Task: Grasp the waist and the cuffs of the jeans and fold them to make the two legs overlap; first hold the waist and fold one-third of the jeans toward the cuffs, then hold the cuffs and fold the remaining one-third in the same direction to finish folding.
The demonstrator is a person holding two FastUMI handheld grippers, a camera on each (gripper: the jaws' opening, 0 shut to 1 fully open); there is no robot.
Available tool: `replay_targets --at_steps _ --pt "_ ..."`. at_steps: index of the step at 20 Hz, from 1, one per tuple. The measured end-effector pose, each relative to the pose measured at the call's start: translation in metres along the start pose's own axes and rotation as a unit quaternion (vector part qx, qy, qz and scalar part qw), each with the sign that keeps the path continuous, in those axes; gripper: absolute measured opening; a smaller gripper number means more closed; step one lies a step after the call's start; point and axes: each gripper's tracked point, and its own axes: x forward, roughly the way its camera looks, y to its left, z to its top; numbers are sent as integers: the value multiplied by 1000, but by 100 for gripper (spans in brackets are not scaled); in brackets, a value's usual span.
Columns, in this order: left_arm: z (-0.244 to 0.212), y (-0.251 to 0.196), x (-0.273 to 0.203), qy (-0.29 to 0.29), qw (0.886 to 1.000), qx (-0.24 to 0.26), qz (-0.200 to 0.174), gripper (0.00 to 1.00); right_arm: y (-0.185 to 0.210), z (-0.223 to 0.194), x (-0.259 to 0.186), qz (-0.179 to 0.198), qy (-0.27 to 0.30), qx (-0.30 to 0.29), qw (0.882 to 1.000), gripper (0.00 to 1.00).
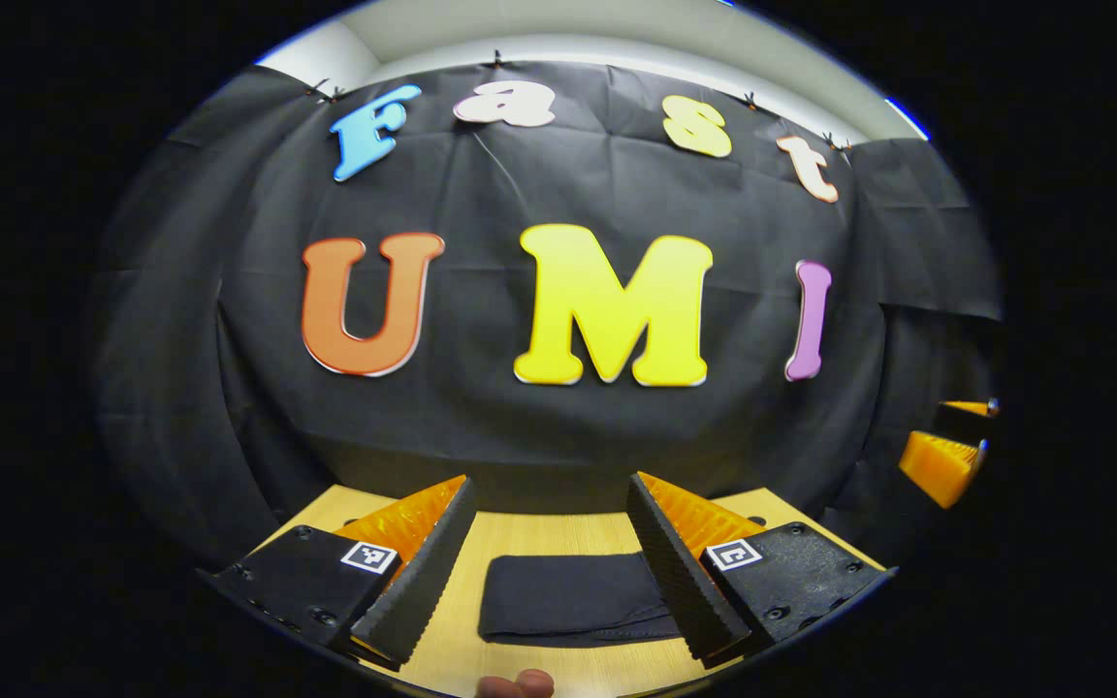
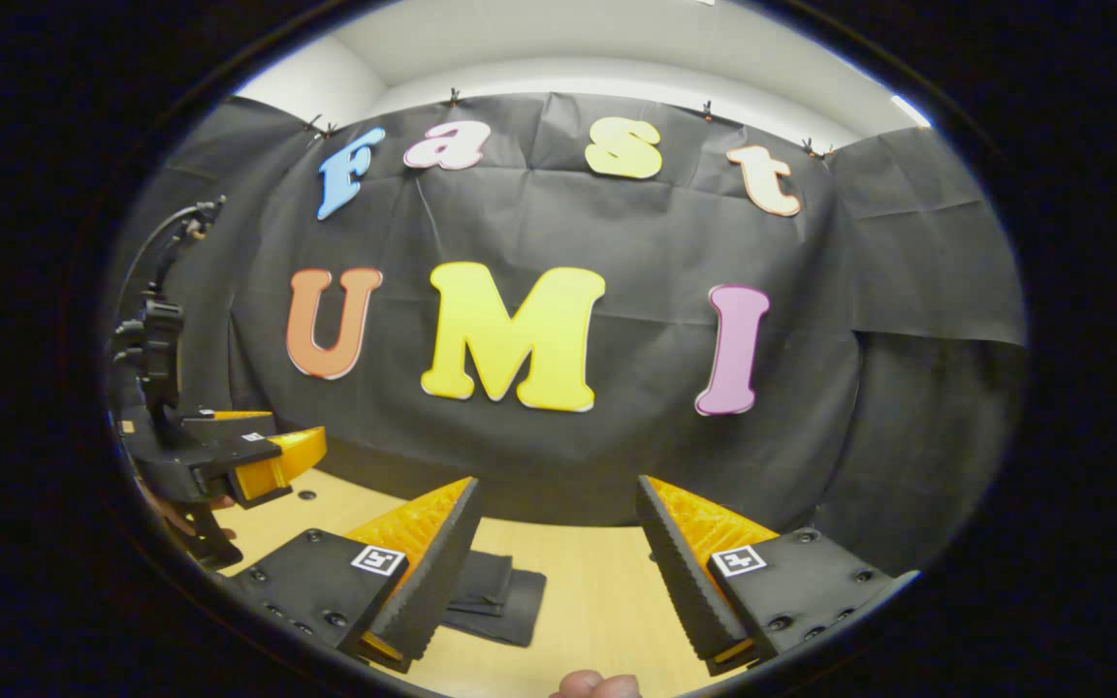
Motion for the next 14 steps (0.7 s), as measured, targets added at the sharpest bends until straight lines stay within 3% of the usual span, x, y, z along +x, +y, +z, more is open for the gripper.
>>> replay_targets --at_steps 5,6,11,12,14 --pt "38 37 -56 -43 998 19 44 99 44 10 -8 14 -14 2 1000 98" --pt "43 40 -63 -50 997 22 48 95 51 10 -10 17 -11 3 1000 99" --pt "50 53 -86 -59 997 -7 58 99 66 11 -15 33 -3 -7 999 98" --pt "50 56 -88 -57 997 -8 59 92 68 13 -16 34 -3 -2 999 99" --pt "50 61 -91 -59 996 -7 61 92 71 14 -16 33 -4 0 999 99"
